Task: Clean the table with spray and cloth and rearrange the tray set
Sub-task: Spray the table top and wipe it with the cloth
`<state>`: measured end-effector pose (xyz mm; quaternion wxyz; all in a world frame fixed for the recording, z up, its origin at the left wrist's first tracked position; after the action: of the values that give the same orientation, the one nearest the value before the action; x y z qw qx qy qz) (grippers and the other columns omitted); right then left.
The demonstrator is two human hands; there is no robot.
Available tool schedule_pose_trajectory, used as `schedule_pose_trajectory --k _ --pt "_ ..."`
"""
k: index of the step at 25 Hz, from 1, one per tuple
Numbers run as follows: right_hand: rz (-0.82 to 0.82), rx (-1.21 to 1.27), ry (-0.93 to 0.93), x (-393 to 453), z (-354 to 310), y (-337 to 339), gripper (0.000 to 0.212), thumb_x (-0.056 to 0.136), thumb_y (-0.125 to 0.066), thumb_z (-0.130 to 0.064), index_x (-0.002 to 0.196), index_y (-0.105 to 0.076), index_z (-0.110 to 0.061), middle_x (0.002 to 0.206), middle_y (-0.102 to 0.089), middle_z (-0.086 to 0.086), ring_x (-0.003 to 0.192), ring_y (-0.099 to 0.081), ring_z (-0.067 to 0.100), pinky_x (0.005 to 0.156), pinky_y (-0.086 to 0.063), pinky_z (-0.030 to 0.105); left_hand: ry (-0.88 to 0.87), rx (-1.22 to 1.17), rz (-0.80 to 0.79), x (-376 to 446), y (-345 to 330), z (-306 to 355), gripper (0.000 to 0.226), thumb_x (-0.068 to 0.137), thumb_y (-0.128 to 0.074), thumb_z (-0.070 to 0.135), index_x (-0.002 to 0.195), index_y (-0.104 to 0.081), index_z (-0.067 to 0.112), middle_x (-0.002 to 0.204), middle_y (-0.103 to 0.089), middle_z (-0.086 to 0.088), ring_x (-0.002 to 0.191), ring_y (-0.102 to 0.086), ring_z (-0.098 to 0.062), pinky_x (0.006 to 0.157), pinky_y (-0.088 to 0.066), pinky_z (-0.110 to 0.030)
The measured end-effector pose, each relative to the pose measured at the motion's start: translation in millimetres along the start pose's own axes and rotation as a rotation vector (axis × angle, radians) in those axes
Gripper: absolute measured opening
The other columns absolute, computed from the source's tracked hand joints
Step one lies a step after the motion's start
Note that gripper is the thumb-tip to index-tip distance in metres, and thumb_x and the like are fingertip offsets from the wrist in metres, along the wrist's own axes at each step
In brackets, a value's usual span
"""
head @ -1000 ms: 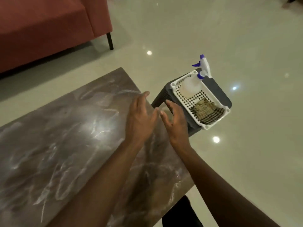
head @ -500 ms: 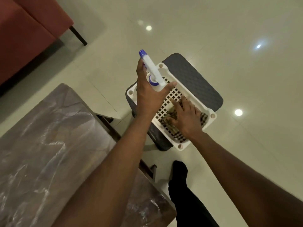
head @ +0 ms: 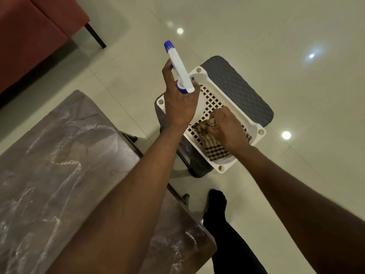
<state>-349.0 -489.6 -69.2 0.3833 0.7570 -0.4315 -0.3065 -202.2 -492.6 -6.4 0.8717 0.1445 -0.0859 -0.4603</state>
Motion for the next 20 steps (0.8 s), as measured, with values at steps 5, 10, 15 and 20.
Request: schedule_pose_trajectory --k 5,10,15,20 --pt "0.007 0.147 0.005 -36.8 -67.8 20.3 0.022 0.090 -0.059 -0.034 0.101 -0.048 -0.018 0.098 -0.051 0.000 0.087 -0.049 0.016 0.069 -0.036 0.029 -0.055 -0.117 0.021 -34.4 104.1 21.2 0.055 0.080 -0.066 0.009 0.126 -0.045 0.030 0.094 -0.060 0.037 0.082 -0.071 -0.027 0.081 -0.060 -0.032" --pt "-0.137 0.239 0.024 -70.1 -191.7 -23.8 0.023 0.091 -0.058 -0.032 0.094 -0.042 -0.017 0.081 -0.052 -0.001 0.074 -0.049 0.016 0.061 -0.029 0.027 0.352 -0.016 -0.011 -101.8 259.7 -21.2 0.041 0.085 -0.066 0.009 0.115 -0.053 0.035 0.093 -0.069 -0.014 0.079 -0.072 -0.018 0.077 -0.057 -0.024" --pt "-0.322 0.279 0.019 -83.4 -294.5 -118.6 0.024 0.091 -0.056 -0.041 0.097 -0.046 -0.020 0.081 -0.054 -0.002 0.077 -0.054 0.020 0.067 -0.042 0.030 0.544 0.139 -0.060 -161.9 388.2 -79.3 0.036 0.087 -0.066 0.018 0.121 -0.056 0.023 0.091 -0.072 -0.010 0.068 -0.073 -0.013 0.073 -0.057 -0.027" --pt "-0.231 -0.114 0.152 -119.4 -342.5 -202.0 0.051 0.089 -0.045 -0.051 0.135 -0.040 -0.032 0.148 -0.034 0.005 0.135 -0.030 0.031 0.106 -0.025 0.063 0.611 0.120 -0.038 -196.6 462.7 -119.3 0.030 0.086 -0.065 0.019 0.115 -0.059 0.018 0.077 -0.074 -0.008 0.066 -0.074 -0.020 0.078 -0.059 -0.036"
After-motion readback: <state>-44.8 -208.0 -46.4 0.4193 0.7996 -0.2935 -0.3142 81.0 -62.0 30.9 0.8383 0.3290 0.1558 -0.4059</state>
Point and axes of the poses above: each hand's wrist, its own x-axis towards the middle knuckle, its own y-axis out of the back of the hand, z = x × y, the point moved 3 cm from there along x, towards the middle knuckle
